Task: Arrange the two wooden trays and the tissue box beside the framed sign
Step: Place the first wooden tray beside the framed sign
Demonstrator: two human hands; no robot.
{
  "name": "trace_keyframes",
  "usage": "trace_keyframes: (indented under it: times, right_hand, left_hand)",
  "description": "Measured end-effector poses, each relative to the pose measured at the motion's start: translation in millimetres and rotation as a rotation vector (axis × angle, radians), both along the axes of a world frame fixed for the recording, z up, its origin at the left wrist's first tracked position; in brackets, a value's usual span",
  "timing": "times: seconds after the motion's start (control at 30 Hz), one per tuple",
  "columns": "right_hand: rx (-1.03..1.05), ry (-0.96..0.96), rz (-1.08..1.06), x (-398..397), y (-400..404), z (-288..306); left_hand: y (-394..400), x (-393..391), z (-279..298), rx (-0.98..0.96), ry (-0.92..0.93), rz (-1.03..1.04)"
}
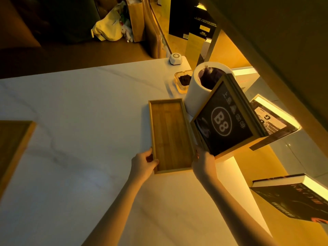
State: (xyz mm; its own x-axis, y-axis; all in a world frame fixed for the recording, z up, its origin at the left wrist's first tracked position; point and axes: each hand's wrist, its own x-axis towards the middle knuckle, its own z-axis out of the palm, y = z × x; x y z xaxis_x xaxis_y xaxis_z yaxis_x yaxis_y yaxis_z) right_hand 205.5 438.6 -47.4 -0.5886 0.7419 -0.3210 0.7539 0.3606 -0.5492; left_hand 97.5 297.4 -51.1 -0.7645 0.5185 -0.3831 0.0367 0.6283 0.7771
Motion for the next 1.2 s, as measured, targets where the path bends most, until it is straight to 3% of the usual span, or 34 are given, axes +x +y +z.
trace_keyframes:
  times: [0.2, 0.43, 0.73, 0.9, 1.2]
  right_hand:
    - [0.094, -0.110, 0.100, 4, -2, -5]
    - [0.268, -0.125, 0.267, 8, -4, -14]
    - [0.317, -0.104, 0.310, 20, -15, -14]
    - [0.437, -0.025, 0.316, 49, -38, -23]
    - [0.426, -0.178, 0.383, 78, -55, -47]
  left_hand:
    - [8, 2, -8, -0.140, 0.136, -0.065]
    - [12, 8, -10, -0.173, 0.178, -0.065]
    - [8, 14, -19, -0.154, 0.284, -0.084]
    - [-11, 31, -37, -0.194, 0.606, -0.211]
    - [-20, 45, -50, -0.251, 0.462, -0.334]
